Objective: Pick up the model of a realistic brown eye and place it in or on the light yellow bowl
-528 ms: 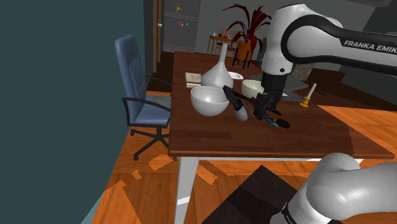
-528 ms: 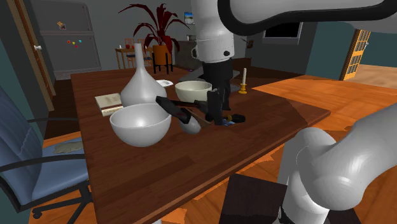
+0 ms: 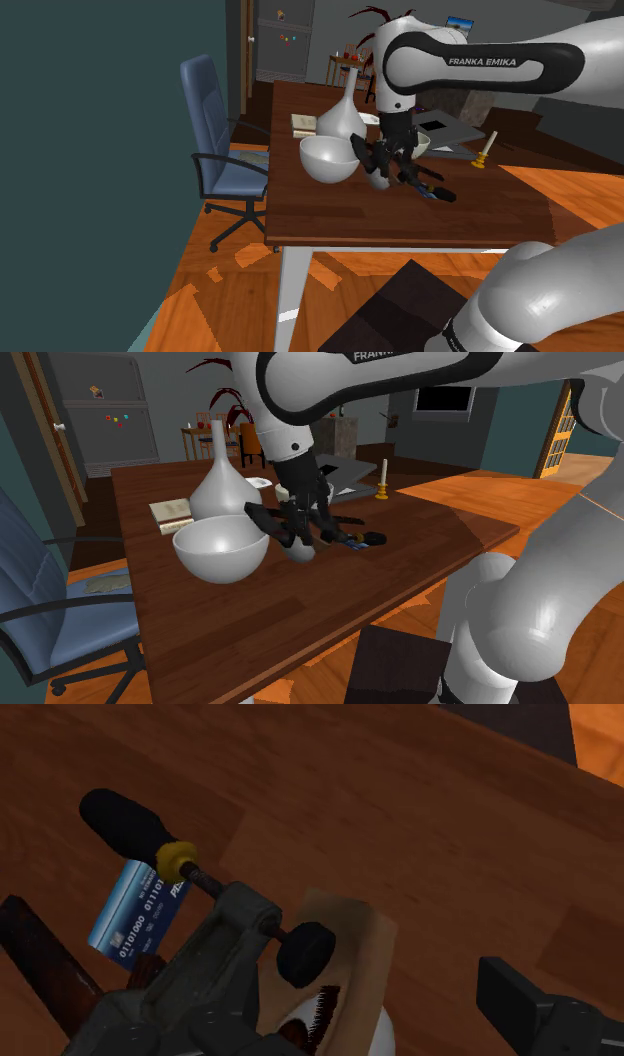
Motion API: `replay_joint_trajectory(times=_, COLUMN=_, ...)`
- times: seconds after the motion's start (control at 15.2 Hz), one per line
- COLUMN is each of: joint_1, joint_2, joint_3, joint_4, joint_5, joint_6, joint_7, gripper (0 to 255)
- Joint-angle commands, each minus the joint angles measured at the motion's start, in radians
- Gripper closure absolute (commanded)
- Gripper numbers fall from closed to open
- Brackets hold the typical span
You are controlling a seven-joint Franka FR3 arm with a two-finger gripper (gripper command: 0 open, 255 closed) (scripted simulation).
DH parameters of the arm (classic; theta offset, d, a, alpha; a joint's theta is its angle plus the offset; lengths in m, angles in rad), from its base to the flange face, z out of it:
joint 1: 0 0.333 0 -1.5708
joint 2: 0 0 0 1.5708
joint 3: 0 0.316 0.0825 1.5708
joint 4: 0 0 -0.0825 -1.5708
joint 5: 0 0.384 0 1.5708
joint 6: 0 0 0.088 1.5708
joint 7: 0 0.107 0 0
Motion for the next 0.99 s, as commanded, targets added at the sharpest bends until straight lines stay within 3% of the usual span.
replay_joint_trajectory(times=0.0, joint_1=-0.010, joint_2=0.050, joint_3=0.001, joint_4=0.021, joint_5=-0.018, joint_6=0.008, joint_7=0.010, gripper=0)
replay_joint_trajectory(times=0.46, joint_1=-0.013, joint_2=0.018, joint_3=-0.011, joint_4=-0.090, joint_5=-0.023, joint_6=0.088, joint_7=0.009, gripper=0)
replay_joint_trajectory(times=0.92, joint_1=-0.012, joint_2=0.018, joint_3=-0.011, joint_4=-0.090, joint_5=-0.024, joint_6=0.088, joint_7=0.010, gripper=0)
